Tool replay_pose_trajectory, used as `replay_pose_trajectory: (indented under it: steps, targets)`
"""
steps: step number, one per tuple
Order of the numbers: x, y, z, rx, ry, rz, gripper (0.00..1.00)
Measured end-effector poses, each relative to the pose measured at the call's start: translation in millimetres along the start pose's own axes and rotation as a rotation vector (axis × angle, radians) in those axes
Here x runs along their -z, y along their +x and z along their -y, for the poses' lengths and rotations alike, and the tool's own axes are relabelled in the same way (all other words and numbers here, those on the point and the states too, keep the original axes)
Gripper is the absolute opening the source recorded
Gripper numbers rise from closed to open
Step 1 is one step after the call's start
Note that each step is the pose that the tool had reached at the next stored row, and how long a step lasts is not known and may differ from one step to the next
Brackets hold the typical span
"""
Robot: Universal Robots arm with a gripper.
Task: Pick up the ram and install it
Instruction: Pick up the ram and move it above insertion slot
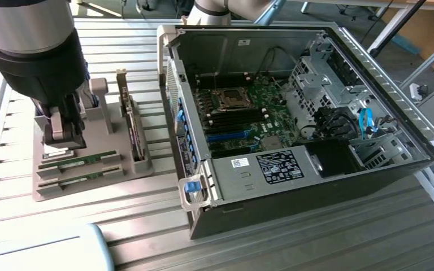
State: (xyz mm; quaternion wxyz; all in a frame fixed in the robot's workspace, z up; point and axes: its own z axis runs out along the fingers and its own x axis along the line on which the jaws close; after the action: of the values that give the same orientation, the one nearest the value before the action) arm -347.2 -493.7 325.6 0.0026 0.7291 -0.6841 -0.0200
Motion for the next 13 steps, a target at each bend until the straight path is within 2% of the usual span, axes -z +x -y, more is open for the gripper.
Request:
replay_pose_trajectory:
  steps: [13]
  targets:
    - [-25.8,6.1,0.4,0.0,0.0,0.0,0.38]
